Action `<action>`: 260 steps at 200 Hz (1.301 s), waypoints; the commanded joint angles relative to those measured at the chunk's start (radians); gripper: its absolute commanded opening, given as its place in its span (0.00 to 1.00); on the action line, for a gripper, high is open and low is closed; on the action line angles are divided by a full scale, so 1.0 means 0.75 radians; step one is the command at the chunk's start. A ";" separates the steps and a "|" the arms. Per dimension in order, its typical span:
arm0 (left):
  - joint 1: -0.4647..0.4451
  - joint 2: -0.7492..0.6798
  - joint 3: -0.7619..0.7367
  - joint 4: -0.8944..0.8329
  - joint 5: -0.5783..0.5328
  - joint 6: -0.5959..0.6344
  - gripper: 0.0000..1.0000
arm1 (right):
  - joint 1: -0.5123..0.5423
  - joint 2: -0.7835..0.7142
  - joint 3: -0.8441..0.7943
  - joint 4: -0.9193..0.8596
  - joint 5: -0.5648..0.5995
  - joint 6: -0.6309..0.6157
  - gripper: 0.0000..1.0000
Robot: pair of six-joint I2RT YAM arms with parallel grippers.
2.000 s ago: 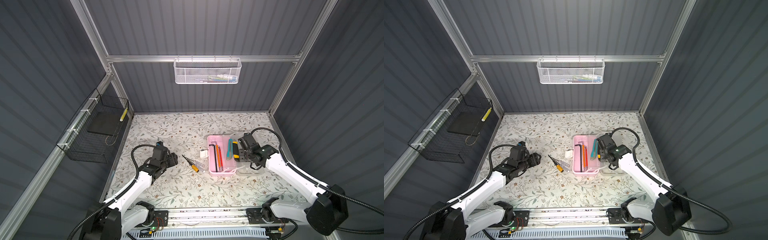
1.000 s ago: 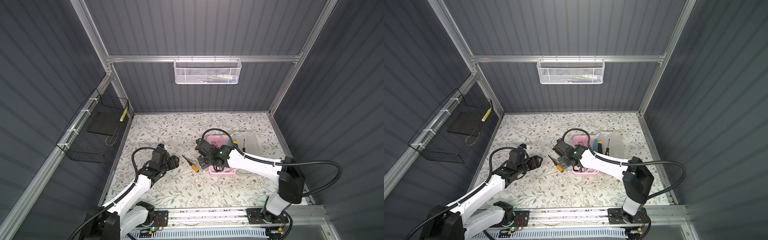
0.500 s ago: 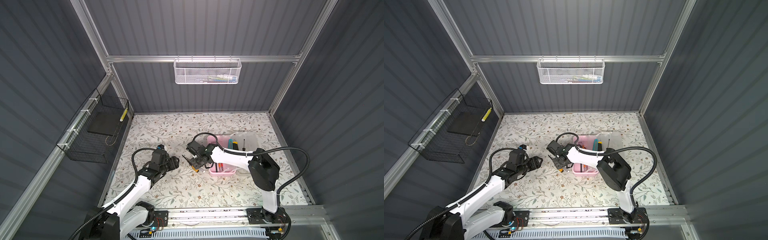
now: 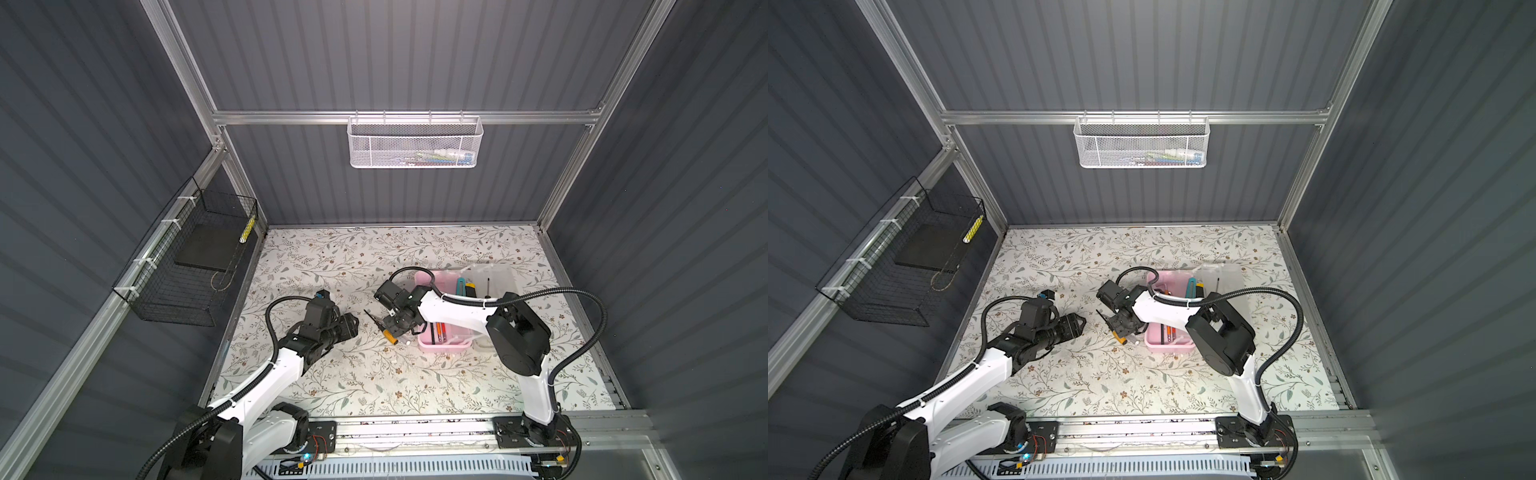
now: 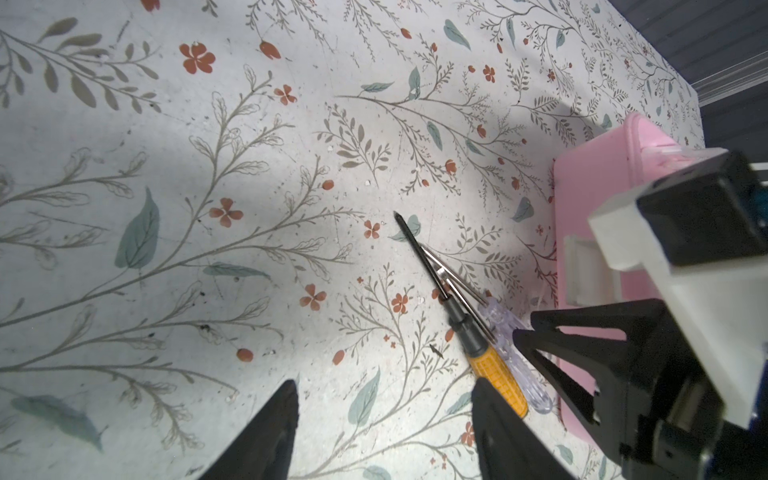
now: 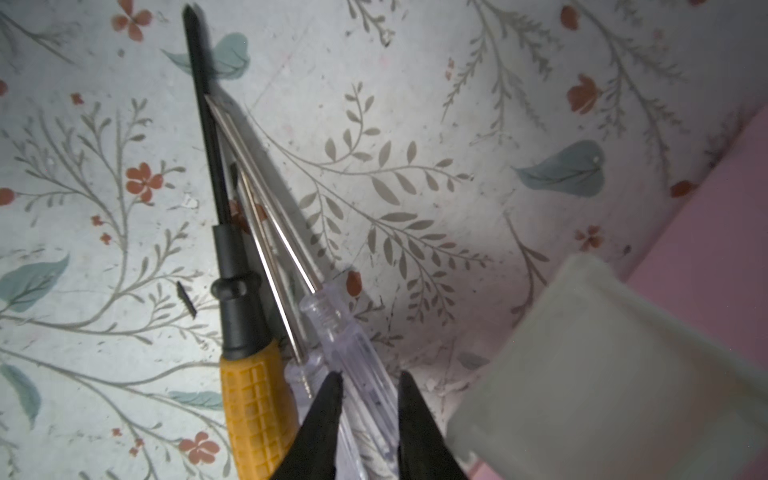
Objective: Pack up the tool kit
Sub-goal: 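Grasp one clear-handled screwdriver with the right gripper and lift it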
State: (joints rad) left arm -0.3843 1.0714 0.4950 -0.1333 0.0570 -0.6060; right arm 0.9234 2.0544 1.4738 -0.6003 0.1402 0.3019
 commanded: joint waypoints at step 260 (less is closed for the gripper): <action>0.007 0.070 -0.030 0.069 0.009 0.002 0.67 | -0.006 -0.044 0.095 -0.067 -0.004 0.006 0.00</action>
State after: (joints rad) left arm -0.3843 1.1099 0.4923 -0.1036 0.0532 -0.6060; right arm 0.9226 2.1025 1.5394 -0.6388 0.1204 0.2890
